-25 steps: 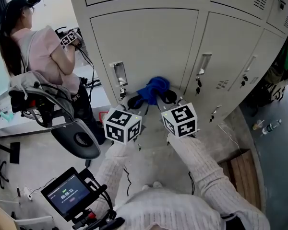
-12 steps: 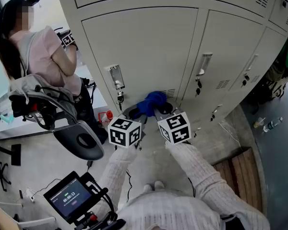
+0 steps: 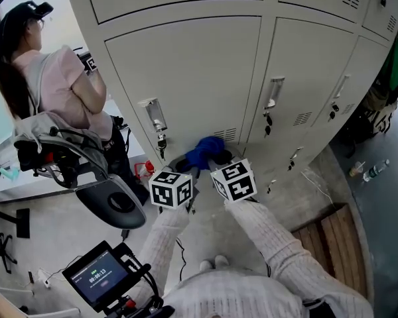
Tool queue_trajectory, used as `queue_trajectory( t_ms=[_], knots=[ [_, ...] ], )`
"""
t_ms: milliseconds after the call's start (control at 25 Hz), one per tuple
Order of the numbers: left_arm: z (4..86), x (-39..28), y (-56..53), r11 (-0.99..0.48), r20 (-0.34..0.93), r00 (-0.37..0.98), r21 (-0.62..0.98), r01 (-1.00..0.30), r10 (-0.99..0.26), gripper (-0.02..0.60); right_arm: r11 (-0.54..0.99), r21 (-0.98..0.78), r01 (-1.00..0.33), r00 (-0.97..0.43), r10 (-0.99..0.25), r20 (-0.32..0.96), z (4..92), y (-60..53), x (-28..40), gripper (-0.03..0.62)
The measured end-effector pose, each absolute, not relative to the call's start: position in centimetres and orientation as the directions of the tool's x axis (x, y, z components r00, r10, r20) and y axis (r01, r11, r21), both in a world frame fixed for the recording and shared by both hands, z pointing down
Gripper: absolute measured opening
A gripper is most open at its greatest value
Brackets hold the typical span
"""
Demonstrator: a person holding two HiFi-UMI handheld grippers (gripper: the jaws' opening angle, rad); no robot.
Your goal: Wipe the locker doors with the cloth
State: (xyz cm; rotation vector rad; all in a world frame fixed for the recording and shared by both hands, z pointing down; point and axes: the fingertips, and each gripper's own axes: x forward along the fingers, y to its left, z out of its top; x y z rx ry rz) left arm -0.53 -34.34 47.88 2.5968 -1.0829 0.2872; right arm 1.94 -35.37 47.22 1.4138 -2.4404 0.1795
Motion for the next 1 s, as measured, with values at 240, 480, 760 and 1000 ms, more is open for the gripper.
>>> queue_trajectory(
  t_ms=[240,480,760,1000],
  knots=[
    [43.3,1.5,-32.8,-0.783,0.211,0.788,0.125,-0.609,-0.579,0.003,0.501,0.091,-0.861,-0.470,-0.850,0.236,41.9,-34.3,3.6,0.048],
    [29.5,4.0,-30.8,-0.851,0.003,0.858,-0.132,-0.509,-0.514,0.005,0.463,0.217,-0.859,-0.482,-0.875,-0.044,27.8,-31.9,5.8,0.048],
    [16.7,5.5,-31.2,-0.795,-0.200,0.846,-0.289,-0.533,-0.494,0.003,0.348,0.334,-0.876,-0.443,-0.853,-0.274,15.0,-31.8,7.5,0.046],
    [12.6,6.4,-31.8,-0.800,-0.229,0.853,-0.299,-0.520,-0.468,0.003,0.320,0.339,-0.885,-0.421,-0.860,-0.288,10.6,-34.0,8.6,0.046]
  ],
)
